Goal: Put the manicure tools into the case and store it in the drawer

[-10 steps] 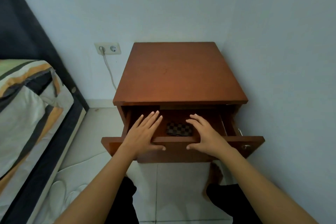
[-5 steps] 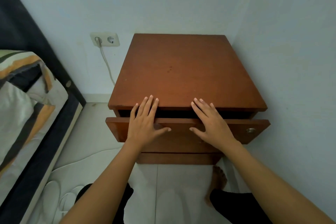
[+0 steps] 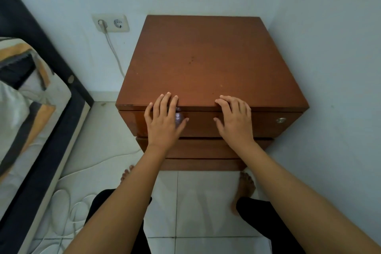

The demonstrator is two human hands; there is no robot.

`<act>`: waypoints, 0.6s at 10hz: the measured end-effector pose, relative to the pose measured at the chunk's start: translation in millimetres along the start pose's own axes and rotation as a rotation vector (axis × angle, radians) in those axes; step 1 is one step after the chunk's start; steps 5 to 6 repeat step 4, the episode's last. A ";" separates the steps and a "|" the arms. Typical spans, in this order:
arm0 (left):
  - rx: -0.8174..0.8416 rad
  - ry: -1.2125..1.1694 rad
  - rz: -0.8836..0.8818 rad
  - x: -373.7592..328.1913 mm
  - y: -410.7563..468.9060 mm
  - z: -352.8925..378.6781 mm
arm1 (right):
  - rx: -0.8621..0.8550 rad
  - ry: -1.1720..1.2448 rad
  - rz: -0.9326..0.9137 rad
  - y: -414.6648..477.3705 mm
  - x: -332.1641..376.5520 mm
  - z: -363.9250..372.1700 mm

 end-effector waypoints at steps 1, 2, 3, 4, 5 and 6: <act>0.103 0.006 0.002 -3.0 -2.9 -13.6 | 0.061 0.018 0.001 0.1 5.6 -8.2; 0.295 0.019 0.037 -3.6 -5.5 -25.6 | 0.197 0.054 -0.006 -2.8 13.2 -17.0; 0.477 -0.068 -0.013 -1.1 -2.4 -44.8 | 0.257 0.088 0.025 -5.8 17.8 -30.6; 0.584 -0.085 -0.049 3.5 -22.1 -58.0 | 0.357 0.085 0.056 -31.9 27.3 -36.6; 0.584 -0.085 -0.049 3.5 -22.1 -58.0 | 0.357 0.085 0.056 -31.9 27.3 -36.6; 0.584 -0.085 -0.049 3.5 -22.1 -58.0 | 0.357 0.085 0.056 -31.9 27.3 -36.6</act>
Point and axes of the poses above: each hand's wrist, its own y-axis towards the middle knuckle, its own z-axis out of the palm, x = y × z, the point moved 5 cm from there along y, towards the middle knuckle, and after that the axes turned 13 degrees about -z, right-handed, at the moved point
